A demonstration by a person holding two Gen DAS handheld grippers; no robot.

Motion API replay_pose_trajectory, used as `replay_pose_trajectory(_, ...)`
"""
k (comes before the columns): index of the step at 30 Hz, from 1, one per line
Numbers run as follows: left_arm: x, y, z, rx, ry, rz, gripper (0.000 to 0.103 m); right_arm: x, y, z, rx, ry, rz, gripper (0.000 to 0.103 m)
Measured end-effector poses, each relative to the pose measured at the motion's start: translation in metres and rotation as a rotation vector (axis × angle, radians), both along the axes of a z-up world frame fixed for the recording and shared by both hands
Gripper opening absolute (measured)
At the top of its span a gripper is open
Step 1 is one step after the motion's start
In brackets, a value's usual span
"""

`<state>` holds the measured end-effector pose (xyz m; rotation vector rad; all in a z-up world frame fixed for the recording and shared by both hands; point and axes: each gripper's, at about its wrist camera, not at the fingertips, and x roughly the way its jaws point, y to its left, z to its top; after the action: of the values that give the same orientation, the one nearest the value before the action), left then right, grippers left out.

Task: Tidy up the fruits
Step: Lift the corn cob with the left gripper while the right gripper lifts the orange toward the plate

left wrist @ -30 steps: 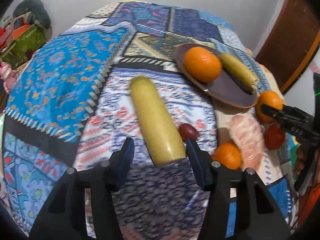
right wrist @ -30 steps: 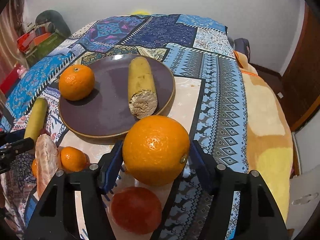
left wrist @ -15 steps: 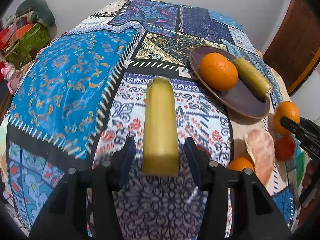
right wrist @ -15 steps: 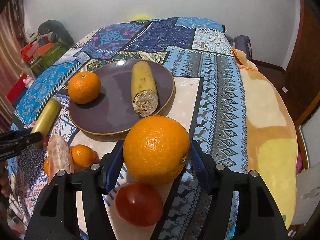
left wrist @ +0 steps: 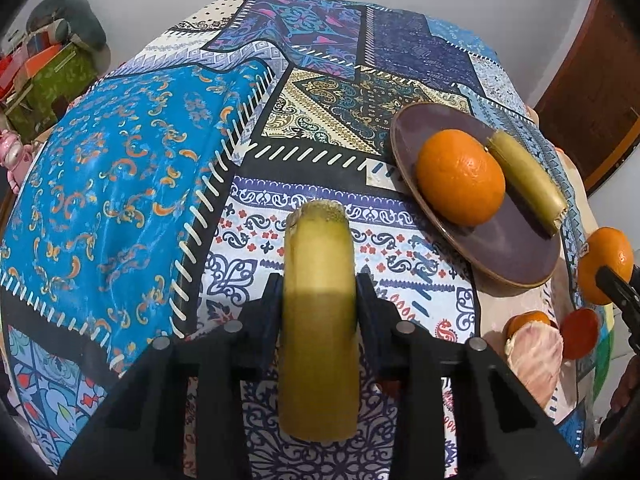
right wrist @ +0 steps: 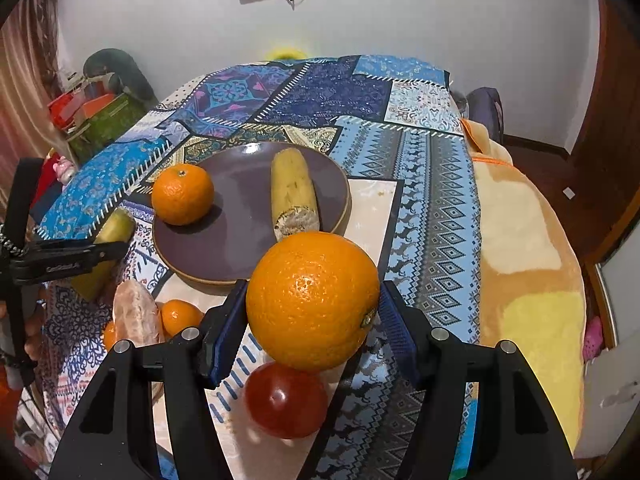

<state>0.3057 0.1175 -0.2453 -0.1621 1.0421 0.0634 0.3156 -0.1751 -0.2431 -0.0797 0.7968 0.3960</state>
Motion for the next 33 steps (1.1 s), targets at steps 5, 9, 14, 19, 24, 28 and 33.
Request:
replay_pose_trajectory(5, -0.008, 0.0, 0.002, -0.017, -0.002, -0.004, 0.036, -0.003, 0.001, 0.005, 0.003, -0.011, 0.004, 0.061)
replay_pose_trajectory(9, -0.019, -0.002, 0.01, -0.013, -0.019, -0.01, 0.035, -0.007, 0.002, 0.012, 0.009, -0.025, 0.006, 0.061)
replay_pose_trajectory(14, -0.034, -0.009, 0.036, -0.014, -0.078, -0.026, 0.035, -0.013, 0.003, 0.022, 0.015, -0.049, 0.011, 0.061)
replay_pose_trajectory(19, -0.047, -0.023, 0.065, 0.0, -0.145, -0.059, 0.034, -0.021, 0.003, 0.032, 0.021, -0.072, 0.012, 0.061)
replay_pose_trajectory(24, -0.054, -0.04, 0.093, -0.009, -0.208, -0.096, 0.034, -0.026, 0.002, 0.045, 0.029, -0.101, 0.015, 0.061)
replay_pose_trajectory(28, -0.053, -0.056, 0.106, -0.021, -0.239, -0.128, 0.034, -0.027, 0.001, 0.053, 0.035, -0.123, 0.018, 0.061)
replay_pose_trajectory(33, -0.045, -0.077, 0.111, -0.037, -0.249, -0.173, 0.034, -0.024, -0.001, 0.057, 0.043, -0.139, 0.02, 0.061)
